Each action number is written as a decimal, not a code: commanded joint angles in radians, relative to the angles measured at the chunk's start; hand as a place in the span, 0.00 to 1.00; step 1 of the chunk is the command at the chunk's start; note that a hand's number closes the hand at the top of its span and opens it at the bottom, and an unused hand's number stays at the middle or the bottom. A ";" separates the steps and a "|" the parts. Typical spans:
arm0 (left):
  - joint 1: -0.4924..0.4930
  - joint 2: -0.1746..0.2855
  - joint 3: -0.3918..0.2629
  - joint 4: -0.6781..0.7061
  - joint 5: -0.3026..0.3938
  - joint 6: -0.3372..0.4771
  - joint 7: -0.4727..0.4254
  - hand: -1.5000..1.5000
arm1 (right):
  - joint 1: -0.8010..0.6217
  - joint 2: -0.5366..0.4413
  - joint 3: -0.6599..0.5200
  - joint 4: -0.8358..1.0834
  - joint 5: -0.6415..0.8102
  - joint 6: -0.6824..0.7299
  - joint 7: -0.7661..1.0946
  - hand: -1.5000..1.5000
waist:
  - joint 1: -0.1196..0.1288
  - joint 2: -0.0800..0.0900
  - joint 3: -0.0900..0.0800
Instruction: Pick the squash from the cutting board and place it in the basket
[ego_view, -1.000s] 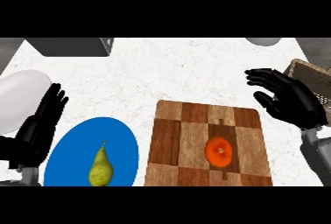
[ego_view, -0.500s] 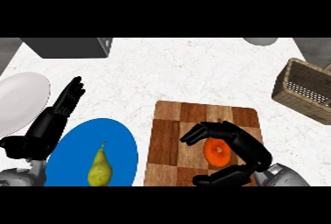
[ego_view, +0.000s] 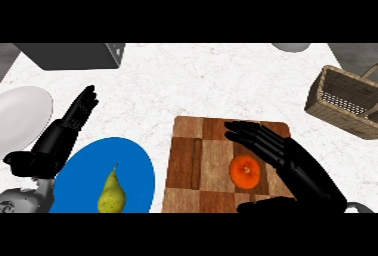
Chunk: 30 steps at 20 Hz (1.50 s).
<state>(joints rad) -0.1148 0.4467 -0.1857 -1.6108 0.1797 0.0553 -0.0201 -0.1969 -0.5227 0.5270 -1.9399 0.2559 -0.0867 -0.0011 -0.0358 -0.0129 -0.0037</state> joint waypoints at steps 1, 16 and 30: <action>-0.005 0.020 0.017 -0.005 0.000 -0.009 0.015 0.50 | -0.069 -0.156 -0.082 -0.112 0.104 0.068 0.219 0.00 | 0.004 -0.002 -0.001; 0.010 -0.020 0.029 -0.017 -0.030 -0.054 -0.008 0.50 | -0.116 -0.447 -0.326 -0.330 -0.421 0.689 0.585 0.00 | 0.032 0.010 0.003; -0.060 -0.089 0.083 0.023 -0.072 -0.120 0.034 0.50 | -0.001 -0.135 -0.319 -0.247 -0.139 0.714 0.466 0.00 | 0.039 0.013 0.004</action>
<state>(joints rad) -0.1588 0.3631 -0.1215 -1.5993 0.1080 -0.0356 0.0088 -0.1938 -0.7641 0.1304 -2.1934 0.0410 0.6543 0.4367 0.0000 -0.0004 0.0003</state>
